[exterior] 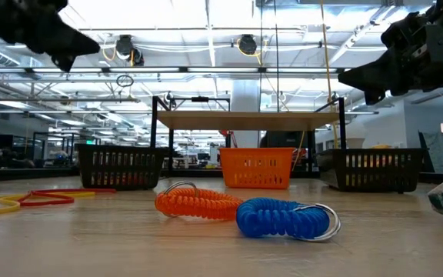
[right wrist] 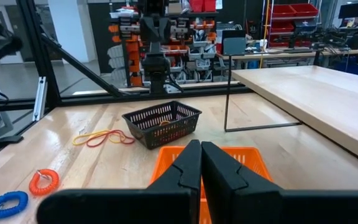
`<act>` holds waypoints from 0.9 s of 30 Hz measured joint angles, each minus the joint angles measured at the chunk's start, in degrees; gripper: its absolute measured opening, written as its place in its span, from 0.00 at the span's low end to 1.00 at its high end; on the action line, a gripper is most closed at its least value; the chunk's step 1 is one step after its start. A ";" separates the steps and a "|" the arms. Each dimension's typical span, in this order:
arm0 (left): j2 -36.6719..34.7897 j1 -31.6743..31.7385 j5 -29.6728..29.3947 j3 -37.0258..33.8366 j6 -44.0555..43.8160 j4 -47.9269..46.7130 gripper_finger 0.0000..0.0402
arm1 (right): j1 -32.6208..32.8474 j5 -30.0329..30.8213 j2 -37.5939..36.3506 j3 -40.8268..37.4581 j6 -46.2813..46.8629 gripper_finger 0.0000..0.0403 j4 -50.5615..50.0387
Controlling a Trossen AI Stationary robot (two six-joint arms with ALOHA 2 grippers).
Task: Pick & Place Office Desk Supplies
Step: Put the orange spring keychain into the orange bin
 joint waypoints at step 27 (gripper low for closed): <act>-11.48 4.84 8.28 -13.98 3.55 5.02 0.01 | 0.00 0.04 0.00 0.00 1.04 0.01 -0.04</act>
